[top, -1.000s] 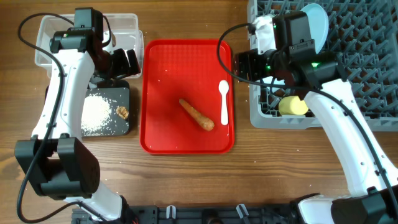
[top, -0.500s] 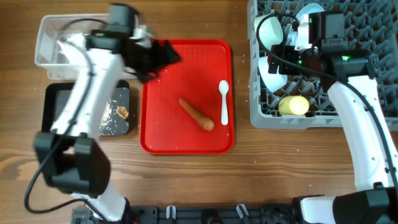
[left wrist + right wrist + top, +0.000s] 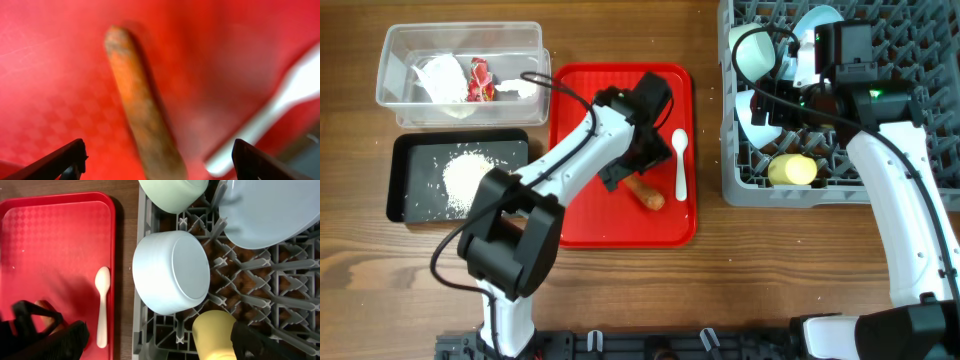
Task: Sort waste into correct bins and load items into the dishwasher rack
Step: 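Grasp the carrot and carry it left to the black tray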
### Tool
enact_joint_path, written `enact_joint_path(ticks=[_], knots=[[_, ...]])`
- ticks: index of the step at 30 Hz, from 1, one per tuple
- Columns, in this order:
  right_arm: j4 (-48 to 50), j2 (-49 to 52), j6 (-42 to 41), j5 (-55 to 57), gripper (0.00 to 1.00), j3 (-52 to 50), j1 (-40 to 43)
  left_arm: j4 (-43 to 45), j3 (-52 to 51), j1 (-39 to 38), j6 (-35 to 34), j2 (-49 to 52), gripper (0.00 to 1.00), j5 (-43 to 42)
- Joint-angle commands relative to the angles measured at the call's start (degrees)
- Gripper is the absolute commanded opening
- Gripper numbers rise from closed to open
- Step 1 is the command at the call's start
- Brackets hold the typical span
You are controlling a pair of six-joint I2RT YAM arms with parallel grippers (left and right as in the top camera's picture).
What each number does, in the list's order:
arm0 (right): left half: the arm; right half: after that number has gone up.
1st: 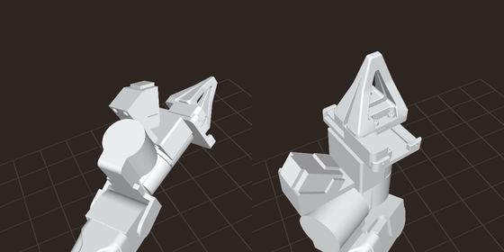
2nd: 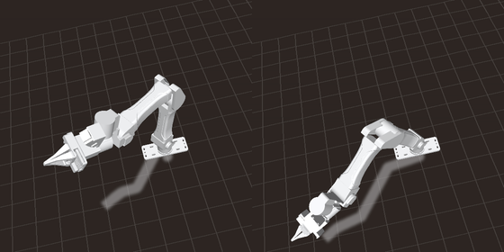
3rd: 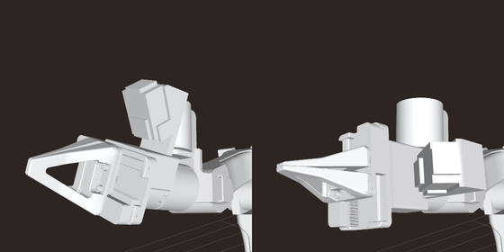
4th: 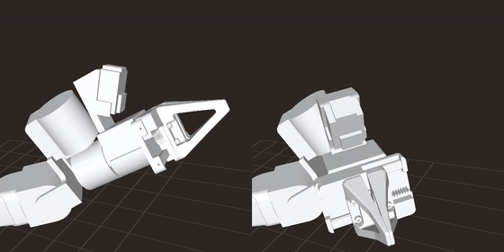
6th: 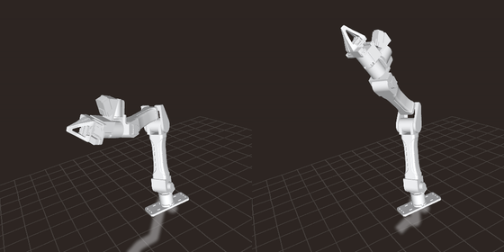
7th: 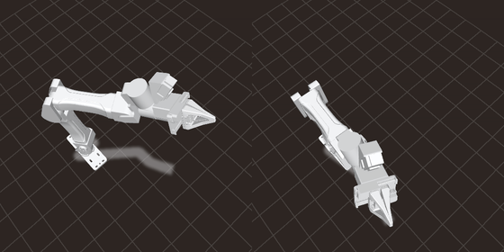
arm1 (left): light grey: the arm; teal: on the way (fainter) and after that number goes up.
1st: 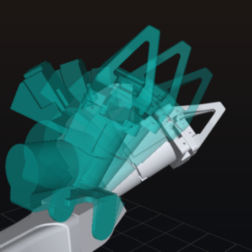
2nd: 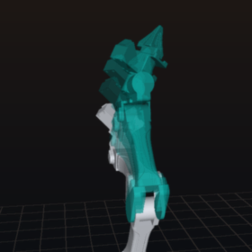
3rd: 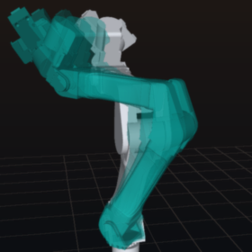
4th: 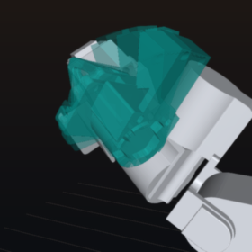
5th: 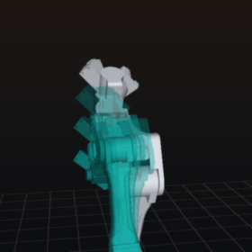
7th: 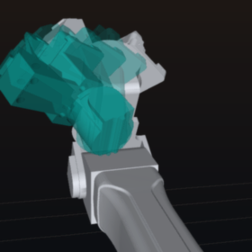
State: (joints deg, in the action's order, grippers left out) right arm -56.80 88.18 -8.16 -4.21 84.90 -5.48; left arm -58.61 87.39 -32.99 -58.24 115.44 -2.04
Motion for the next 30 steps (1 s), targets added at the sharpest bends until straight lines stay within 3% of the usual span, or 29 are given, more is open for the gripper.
enact_joint_path(ticks=[1,2,8,12,15,17,22,26,30], knots=[[-0.04,0.85,-0.83,0.76,0.95,-0.24,0.04,2.80,-3.45,0.33,-2.84,1.53,0.92,1.25],[-0.07,0.85,-0.83,0.76,0.95,-0.24,0.04,2.95,-3.52,0.33,-2.56,1.57,0.92,1.27],[-0.24,0.85,-0.83,0.79,0.95,-0.24,0.04,4.94,-5.99,0.37,-1.73,1.60,0.56,-1.51],[0.04,0.85,-0.83,0.79,0.95,-0.24,0.04,6.36,-7.08,0.37,-0.04,2.03,0.56,-3.76],[0.07,0.85,-0.83,0.79,0.95,-0.24,0.04,6.34,-7.10,0.55,-0.07,2.14,0.25,-3.76],[0.04,0.85,-0.83,0.79,0.95,-0.24,0.04,6.36,-7.10,0.55,-0.07,2.14,0.14,-3.74],[0.22,0.85,-0.72,0.81,0.96,-0.24,0.04,6.38,-6.97,1.20,0.81,1.97,0.06,-4.90],[0.66,0.85,0.55,0.79,0.98,-0.24,0.04,3.96,-3.67,6.19,11.56,0.83,0.04,-12.11],[0.87,0.85,0.52,0.79,0.99,-0.24,0.04,-3.04,1.38,15.78,19.58,-4.61,0.04,-11.82]])
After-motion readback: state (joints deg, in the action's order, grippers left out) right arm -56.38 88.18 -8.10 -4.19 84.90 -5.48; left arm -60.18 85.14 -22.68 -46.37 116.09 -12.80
